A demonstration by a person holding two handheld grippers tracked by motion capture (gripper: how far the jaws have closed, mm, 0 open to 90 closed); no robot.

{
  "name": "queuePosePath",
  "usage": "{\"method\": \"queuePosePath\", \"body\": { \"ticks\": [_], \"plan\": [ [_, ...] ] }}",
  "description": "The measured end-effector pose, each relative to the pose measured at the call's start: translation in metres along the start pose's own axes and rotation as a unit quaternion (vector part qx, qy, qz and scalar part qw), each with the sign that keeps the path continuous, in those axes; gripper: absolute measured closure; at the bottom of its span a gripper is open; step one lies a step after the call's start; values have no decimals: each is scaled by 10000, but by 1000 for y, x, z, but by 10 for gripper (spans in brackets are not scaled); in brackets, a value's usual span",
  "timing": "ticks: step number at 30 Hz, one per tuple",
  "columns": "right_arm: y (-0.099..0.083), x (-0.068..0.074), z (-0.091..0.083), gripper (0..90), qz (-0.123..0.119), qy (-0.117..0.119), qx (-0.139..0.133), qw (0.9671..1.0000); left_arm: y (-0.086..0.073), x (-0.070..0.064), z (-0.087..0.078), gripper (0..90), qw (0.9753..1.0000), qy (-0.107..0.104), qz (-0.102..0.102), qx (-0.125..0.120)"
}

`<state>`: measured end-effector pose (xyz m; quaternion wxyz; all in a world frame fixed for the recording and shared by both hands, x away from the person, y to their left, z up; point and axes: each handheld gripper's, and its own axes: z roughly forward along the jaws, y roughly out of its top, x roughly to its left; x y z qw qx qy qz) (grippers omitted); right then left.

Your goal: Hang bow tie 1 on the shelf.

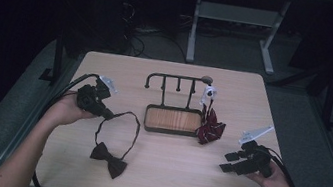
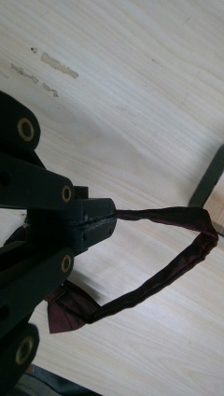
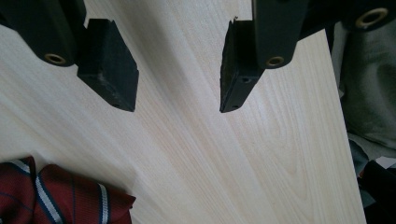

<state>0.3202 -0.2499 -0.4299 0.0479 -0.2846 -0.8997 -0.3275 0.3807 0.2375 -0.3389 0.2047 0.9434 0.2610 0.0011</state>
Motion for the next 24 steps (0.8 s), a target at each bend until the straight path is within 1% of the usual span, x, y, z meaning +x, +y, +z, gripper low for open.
{"method": "queuePosePath", "body": {
  "ticks": [1,2,3,5,6,7,8,9,10,17,24],
  "plan": [
    [0,0,0,466,-6,-1,2,10000,0,0,-2,899,10000,-6,21,-24],
    [0,0,0,466,-5,-3,2,10000,0,-1,-3,899,10000,3,-5,-73],
    [0,0,0,468,-9,0,-1,10000,1,-1,-5,899,10000,-5,30,-73],
    [0,0,0,470,-3,1,3,10000,1,-3,-8,899,9999,-20,8,-99],
    [0,0,0,471,-7,-1,3,10000,2,-3,-10,899,10000,-14,60,-73],
    [0,0,0,471,-7,-1,3,10000,2,-3,-10,899,10000,-14,60,-73],
    [0,0,0,472,-8,2,6,10000,3,-4,-11,899,9999,-18,44,-116],
    [0,0,0,472,-12,2,7,10000,3,-4,-13,899,9999,-18,82,-102],
    [0,0,0,472,-29,3,-5,10000,4,-5,-15,899,9999,-18,75,-124],
    [0,0,-1,469,-6,-20,-24,10000,9,-8,-25,899,9998,28,111,-141],
    [0,0,-2,470,-10,-22,-17,10000,14,-11,-36,899,9996,97,208,-179]
  ]
}}
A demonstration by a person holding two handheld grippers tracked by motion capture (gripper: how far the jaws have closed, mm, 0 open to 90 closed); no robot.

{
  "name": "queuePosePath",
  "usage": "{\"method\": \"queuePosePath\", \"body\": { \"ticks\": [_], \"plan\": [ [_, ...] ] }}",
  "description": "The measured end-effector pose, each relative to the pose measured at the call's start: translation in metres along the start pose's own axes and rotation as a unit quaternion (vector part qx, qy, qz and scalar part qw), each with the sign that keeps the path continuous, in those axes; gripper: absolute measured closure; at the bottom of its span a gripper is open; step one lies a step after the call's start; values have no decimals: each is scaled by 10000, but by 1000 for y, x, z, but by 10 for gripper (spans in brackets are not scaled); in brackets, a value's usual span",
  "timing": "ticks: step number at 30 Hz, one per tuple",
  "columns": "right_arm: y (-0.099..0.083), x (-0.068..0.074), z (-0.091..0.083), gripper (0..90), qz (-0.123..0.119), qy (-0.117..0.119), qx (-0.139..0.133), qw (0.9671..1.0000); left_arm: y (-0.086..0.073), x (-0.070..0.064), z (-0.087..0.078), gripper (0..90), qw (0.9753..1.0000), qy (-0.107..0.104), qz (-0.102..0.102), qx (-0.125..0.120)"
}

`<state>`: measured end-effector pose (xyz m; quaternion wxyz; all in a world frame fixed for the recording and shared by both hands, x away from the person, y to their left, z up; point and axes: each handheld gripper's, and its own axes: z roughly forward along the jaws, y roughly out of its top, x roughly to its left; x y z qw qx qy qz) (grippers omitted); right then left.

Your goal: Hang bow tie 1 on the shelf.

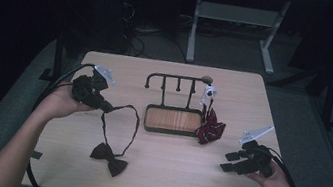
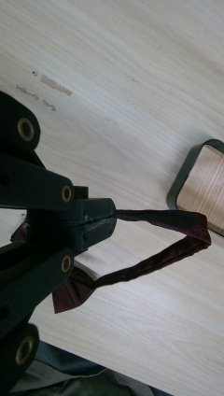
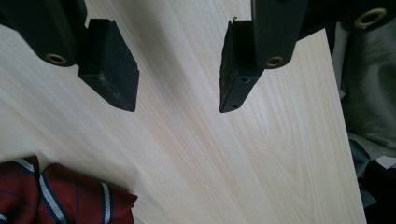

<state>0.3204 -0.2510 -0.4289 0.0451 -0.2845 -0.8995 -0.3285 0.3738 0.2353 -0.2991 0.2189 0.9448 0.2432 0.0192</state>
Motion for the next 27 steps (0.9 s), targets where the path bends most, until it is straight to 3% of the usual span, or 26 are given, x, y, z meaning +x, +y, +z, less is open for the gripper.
{"method": "queuePosePath", "body": {
  "ticks": [17,27],
  "plan": [
    [-1,-1,-3,470,29,4,-28,10000,17,-6,-17,899,9999,133,108,17],
    [-2,-1,-4,470,31,-6,-33,10000,27,-8,-18,899,9997,162,178,5]
  ]
}}
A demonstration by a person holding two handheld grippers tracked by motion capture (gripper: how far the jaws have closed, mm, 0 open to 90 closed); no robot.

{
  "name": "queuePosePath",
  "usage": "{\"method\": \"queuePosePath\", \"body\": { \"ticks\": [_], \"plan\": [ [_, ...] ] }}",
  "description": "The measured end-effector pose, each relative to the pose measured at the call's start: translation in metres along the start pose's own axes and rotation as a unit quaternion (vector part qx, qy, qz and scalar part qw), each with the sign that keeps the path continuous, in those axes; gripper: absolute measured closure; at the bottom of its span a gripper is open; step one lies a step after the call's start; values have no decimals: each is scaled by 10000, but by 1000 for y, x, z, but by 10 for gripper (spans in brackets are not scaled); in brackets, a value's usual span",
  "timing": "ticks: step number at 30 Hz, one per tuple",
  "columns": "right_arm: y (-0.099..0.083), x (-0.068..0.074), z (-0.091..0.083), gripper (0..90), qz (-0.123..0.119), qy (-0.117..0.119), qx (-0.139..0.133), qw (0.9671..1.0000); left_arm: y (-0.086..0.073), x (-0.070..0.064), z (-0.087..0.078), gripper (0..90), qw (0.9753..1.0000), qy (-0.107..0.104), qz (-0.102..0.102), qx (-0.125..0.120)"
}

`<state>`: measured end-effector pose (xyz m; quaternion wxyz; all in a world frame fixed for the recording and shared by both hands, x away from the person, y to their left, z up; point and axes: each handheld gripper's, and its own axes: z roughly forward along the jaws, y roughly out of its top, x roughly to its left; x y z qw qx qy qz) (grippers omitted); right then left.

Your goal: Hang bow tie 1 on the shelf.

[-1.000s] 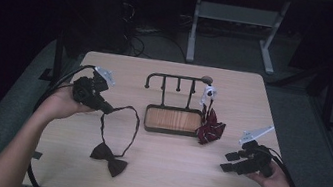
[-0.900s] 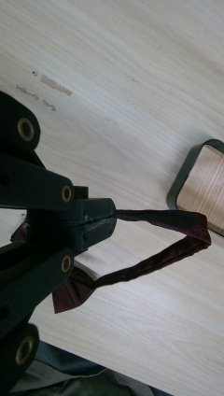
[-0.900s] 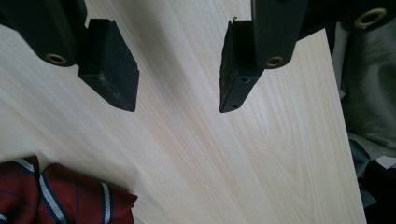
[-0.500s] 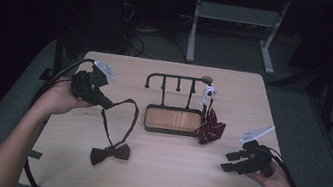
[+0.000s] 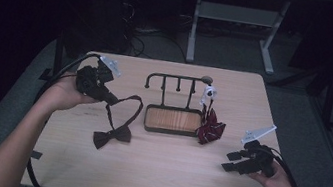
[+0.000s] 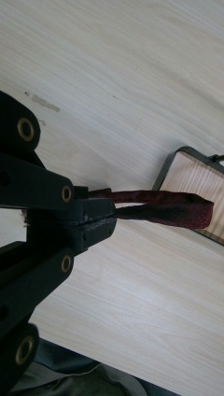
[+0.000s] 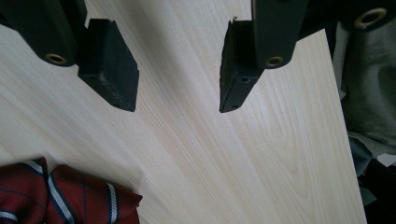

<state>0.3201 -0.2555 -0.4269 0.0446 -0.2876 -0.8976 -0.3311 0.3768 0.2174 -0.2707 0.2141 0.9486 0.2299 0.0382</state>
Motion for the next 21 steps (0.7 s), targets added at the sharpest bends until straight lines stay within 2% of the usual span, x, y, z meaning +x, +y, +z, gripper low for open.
{"method": "queuePosePath", "body": {
  "ticks": [10,21],
  "plan": [
    [0,0,-1,467,-1,-15,-12,10000,13,-2,-5,899,9999,30,101,22],
    [0,0,-2,464,25,-13,-26,10000,22,0,-8,900,9999,18,102,63]
  ]
}}
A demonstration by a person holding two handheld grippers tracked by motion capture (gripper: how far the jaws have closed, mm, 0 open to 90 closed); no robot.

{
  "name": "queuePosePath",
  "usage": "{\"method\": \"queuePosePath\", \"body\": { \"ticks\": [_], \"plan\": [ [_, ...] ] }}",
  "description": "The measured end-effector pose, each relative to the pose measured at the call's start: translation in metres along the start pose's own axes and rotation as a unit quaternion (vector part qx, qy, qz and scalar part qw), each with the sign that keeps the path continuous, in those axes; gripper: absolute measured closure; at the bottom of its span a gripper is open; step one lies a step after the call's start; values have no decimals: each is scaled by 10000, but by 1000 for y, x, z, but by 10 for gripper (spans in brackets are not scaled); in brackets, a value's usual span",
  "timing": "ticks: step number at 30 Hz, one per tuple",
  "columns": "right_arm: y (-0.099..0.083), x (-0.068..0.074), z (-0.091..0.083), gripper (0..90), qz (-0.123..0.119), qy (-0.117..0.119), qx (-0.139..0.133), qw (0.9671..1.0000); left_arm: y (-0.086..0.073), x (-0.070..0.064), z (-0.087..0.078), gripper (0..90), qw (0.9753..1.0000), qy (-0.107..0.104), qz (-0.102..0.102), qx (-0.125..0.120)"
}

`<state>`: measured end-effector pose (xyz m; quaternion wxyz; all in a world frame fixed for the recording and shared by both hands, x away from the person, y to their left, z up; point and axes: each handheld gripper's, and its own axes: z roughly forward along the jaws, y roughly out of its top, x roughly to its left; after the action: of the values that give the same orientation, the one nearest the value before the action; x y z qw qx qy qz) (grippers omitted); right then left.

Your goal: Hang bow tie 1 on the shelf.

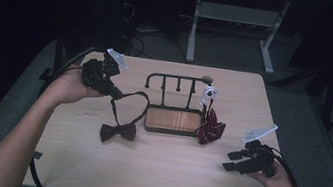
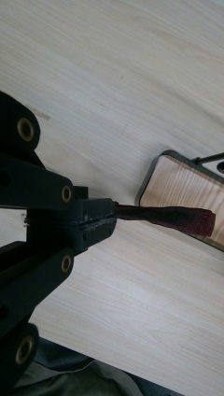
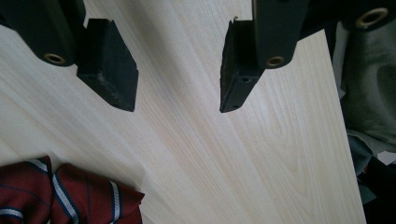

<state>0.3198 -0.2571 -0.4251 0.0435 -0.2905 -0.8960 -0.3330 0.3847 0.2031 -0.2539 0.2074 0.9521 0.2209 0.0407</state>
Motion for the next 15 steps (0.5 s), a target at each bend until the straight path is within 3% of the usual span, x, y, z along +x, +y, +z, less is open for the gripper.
{"method": "queuePosePath", "body": {
  "ticks": [15],
  "plan": [
    [-1,-4,0,464,25,15,-41,10000,9,7,-3,900,10000,-20,39,24]
  ]
}}
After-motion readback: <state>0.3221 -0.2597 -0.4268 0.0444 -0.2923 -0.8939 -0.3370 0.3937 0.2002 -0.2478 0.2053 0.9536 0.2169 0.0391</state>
